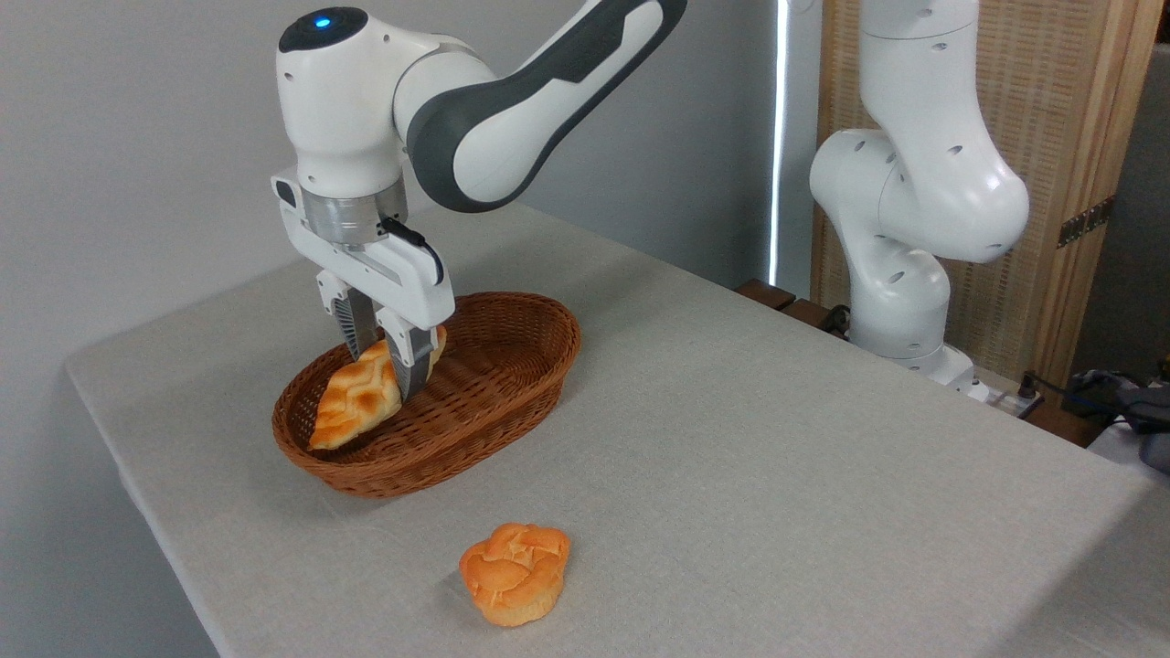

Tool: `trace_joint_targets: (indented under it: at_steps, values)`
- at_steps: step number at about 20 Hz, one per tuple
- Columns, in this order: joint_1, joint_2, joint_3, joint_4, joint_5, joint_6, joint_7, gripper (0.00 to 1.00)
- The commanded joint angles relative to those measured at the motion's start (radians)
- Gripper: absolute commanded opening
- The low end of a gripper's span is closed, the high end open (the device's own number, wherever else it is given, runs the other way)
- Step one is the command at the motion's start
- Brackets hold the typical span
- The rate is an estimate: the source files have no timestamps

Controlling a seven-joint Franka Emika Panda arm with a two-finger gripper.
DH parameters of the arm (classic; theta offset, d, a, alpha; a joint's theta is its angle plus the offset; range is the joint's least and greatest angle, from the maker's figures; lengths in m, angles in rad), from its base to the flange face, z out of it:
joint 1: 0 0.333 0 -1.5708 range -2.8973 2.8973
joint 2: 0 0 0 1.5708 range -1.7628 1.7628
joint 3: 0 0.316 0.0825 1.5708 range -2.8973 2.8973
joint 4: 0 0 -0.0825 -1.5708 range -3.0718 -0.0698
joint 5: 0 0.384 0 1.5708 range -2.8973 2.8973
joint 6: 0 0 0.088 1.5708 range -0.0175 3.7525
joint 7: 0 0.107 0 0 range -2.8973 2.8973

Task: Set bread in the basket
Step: 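Lower the loaf into the basket and open the gripper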

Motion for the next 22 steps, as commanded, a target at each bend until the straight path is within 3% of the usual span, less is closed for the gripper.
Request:
trace_joint_targets:
  at_steps: [1,4,12,17,19,22]
  values:
    - [-0.003,-0.004,0.000,0.008,0.019,-0.049,-0.012,1.00]
    - [-0.004,-0.002,0.000,0.011,0.067,-0.067,-0.020,1.00]
    - [-0.003,-0.014,0.000,0.020,0.064,-0.070,-0.035,1.00]
    - [0.002,-0.042,0.026,0.120,0.071,-0.274,-0.020,1.00]
    - [0.003,-0.062,0.057,0.141,0.071,-0.291,0.014,1.00]
    - [0.011,-0.122,0.086,0.145,0.071,-0.303,0.152,1.00]
